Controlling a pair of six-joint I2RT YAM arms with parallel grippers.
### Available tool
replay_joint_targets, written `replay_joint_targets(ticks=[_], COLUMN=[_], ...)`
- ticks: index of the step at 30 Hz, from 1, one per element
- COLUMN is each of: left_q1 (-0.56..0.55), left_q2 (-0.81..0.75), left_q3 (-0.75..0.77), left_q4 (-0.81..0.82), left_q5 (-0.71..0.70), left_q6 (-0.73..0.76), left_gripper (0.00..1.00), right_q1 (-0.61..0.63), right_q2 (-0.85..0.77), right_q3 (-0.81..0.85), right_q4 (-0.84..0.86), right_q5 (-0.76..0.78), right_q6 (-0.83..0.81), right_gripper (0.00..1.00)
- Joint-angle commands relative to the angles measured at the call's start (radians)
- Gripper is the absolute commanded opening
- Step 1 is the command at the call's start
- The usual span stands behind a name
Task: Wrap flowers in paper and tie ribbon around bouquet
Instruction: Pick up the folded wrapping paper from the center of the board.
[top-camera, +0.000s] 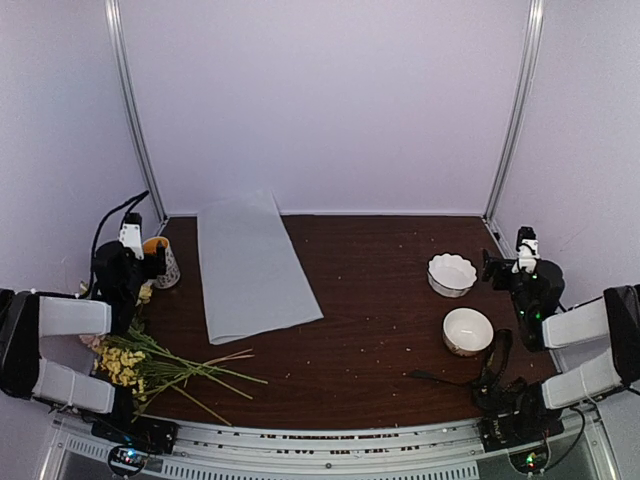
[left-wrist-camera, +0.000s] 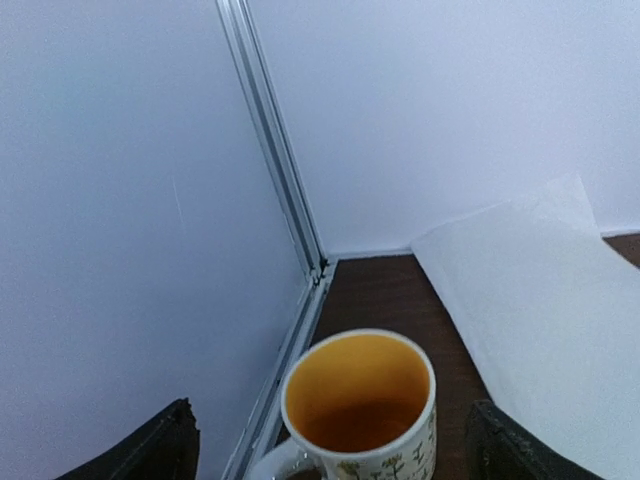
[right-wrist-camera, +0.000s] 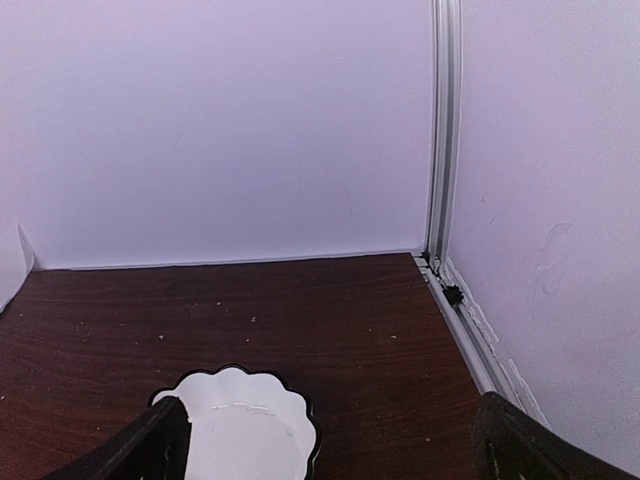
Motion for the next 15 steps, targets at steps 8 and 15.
replay_joint_targets(ticks=[8,15], left_q1=[-0.496,-0.849], left_q2=[-0.157,0.043], left_q3=[0.484,0.804], left_q4=[-0.718,-1.416], left_q5=[0.013,-0.122], left_q6=[0.080,-0.018], left_gripper=[0.72,0.69], right_q1=[0.033,0.369], right_q2=[-0.326,-0.269], right_q3=[0.323,0.587], right_q4=[-0.610,-1.039], right_q5=[-0.170,-0.056], right_q6=[0.152,-0.054], right_gripper=[0.79,0.77])
